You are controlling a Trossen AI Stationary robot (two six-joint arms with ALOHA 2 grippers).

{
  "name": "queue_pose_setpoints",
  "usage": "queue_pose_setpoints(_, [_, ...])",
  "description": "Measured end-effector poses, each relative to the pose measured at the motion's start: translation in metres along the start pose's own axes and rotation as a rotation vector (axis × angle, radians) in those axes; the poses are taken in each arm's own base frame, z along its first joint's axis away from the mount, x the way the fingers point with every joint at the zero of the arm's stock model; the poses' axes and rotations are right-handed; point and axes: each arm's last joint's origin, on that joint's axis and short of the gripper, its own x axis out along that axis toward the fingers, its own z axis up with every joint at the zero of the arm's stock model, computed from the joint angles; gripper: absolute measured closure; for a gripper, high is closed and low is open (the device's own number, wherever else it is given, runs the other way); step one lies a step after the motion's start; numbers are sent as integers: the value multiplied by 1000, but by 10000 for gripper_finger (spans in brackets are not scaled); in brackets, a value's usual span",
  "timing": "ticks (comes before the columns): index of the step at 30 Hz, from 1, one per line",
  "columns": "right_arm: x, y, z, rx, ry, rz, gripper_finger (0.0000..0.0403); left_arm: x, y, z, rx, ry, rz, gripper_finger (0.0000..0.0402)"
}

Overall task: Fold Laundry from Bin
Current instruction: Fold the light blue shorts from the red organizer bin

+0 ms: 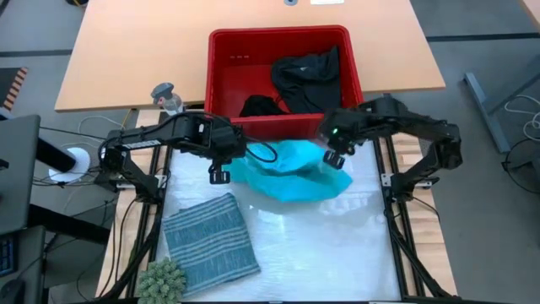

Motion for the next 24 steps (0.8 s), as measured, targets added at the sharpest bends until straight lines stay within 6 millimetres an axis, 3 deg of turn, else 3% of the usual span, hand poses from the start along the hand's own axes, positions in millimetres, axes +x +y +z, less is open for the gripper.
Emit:
queue_pose_setpoints(3, [-6,-11,-3,-32,-17,8,256,0,0,-1,18,14,-1,401])
queue_pose_setpoints(5, [-11,-13,-6,-144,-21,64,236,0,0,-1,33,13,-1,401])
queue_pose_setpoints(10, [-21,10,-11,-389,-74,302,222,1,4,-2,39,18,5,401])
queue_pose_setpoints(18, [-4,95,-16,-677,-2,404,229,4,15,-3,20,29,15,401])
queue_pose_setpoints(24, [29,164,-26,-943,70,372,230,6,21,-4,12,29,-13,401])
